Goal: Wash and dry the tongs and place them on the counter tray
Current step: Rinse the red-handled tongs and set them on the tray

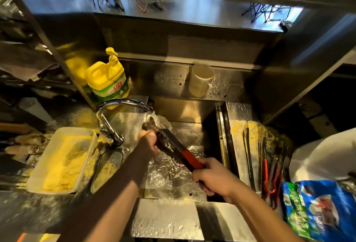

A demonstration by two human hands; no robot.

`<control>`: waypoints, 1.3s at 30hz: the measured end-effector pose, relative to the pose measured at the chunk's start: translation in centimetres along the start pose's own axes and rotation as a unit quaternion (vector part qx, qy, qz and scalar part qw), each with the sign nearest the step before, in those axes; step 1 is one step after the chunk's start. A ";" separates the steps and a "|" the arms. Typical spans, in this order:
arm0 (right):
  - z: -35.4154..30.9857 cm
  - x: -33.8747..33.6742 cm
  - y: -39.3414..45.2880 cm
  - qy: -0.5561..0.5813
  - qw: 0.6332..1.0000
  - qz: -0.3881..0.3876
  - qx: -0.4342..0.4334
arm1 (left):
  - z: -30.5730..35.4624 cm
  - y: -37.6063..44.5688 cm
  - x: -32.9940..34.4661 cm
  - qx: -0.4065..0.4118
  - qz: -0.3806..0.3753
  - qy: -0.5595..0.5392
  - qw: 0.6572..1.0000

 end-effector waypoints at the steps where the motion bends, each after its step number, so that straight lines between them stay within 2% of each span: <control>1: 0.2 -1.0 -0.6 0.005 1.000 0.002 0.000 | 0.5 0.4 -0.5 0.008 0.024 -0.019 0.999; 3: 0.4 -2.7 -1.3 -0.019 0.999 0.039 -0.011 | 1.0 0.8 -1.1 0.004 0.058 -0.035 0.998; 5: 0.0 -3.5 -1.2 -0.099 0.990 0.092 -0.049 | 0.5 0.6 -1.3 -0.021 0.046 -0.066 0.997; 8: -0.6 -2.9 -0.2 -0.215 0.963 0.129 -0.095 | -0.7 -0.9 -1.1 -0.046 -0.025 -0.102 0.993; 11: -0.9 -2.3 1.0 -0.267 0.948 0.142 -0.102 | -1.8 -1.3 -0.7 -0.036 -0.105 -0.133 0.985; 13: -1.0 -2.0 1.5 -0.290 0.941 0.141 -0.105 | -1.8 -1.7 -0.2 -0.048 -0.122 -0.153 0.979; 18: -0.9 -1.5 1.9 -0.192 0.975 0.086 -0.070 | -1.4 -2.4 0.1 -0.022 -0.093 -0.144 0.985; 21: -1.0 -0.8 2.2 -0.126 0.990 0.053 -0.034 | -1.6 -2.2 0.4 -0.039 -0.078 -0.111 0.990; 24: -0.4 0.0 2.0 -0.152 0.987 0.040 -0.016 | -1.2 -1.7 0.1 -0.011 -0.027 -0.050 0.998; 26: 0.4 0.3 1.3 -0.150 0.988 0.027 0.009 | -0.1 -1.3 -0.1 0.005 0.010 -0.055 0.998; 30: 0.0 0.4 1.8 -0.126 0.988 0.083 0.014 | -0.5 -2.1 1.2 -0.034 -0.033 0.000 0.999; 32: -0.6 0.7 2.1 -0.142 0.984 0.105 0.003 | -0.9 -2.4 1.3 -0.022 -0.052 0.029 0.998; 35: -0.6 0.5 1.7 -0.142 0.985 0.099 0.008 | 0.3 -1.5 1.3 -0.005 -0.035 0.027 0.999; 39: -1.3 -0.5 2.1 -0.140 0.979 0.146 0.012 | -0.3 -2.1 2.4 -0.033 -0.040 0.038 0.998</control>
Point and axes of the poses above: each hand's wrist, its own y-axis towards the middle knuckle, its own x-axis out of the palm, z = x × y, the point moved 2 cm from there along y, towards the middle knuckle, and after that the axes turned 3 degrees about z, right-handed, at the moved point
